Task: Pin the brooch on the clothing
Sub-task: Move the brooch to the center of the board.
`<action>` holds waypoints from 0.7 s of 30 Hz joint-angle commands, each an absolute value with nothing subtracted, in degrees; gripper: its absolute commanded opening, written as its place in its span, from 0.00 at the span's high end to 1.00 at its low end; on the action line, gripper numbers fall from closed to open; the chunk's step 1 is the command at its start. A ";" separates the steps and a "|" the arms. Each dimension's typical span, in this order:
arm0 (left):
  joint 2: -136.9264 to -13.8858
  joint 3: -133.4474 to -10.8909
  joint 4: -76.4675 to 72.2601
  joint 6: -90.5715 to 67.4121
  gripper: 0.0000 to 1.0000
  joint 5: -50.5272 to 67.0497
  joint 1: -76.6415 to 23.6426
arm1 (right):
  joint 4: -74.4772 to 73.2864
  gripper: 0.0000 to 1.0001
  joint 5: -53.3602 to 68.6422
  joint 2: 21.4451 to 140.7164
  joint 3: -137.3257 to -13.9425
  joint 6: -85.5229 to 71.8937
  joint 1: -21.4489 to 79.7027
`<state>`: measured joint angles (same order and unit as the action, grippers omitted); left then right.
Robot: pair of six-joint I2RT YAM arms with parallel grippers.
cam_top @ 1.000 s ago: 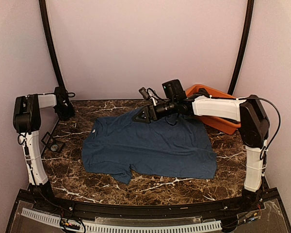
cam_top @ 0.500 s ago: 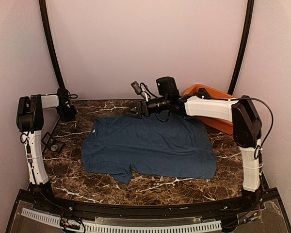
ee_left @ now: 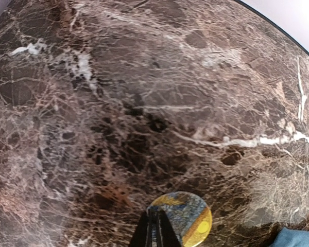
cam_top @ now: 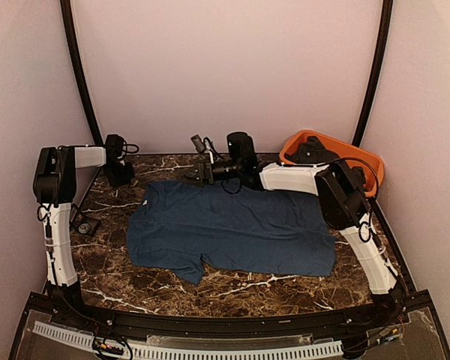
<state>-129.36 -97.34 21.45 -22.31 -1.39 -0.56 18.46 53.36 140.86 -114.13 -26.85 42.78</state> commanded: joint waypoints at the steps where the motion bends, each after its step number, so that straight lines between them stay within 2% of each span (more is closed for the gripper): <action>1: -131.69 -94.24 30.00 -21.05 0.97 0.62 -2.53 | 25.87 0.27 55.31 145.20 -117.80 -34.21 42.73; 10: -132.28 -94.88 28.40 -20.95 0.98 3.11 -2.97 | 29.85 0.26 51.58 145.86 -116.86 -35.55 41.83; 16: -132.95 -95.70 28.15 -20.52 0.98 6.07 -3.12 | 28.58 0.29 47.98 153.83 -127.83 -44.06 40.58; 21: -133.47 -96.04 27.45 -20.01 0.98 9.26 -4.58 | 25.79 0.29 43.60 152.20 -125.23 -44.10 40.05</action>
<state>-129.40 -97.49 20.82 -21.08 3.09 -1.74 27.07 48.01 152.46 -125.89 -42.57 40.66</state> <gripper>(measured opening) 0.023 0.706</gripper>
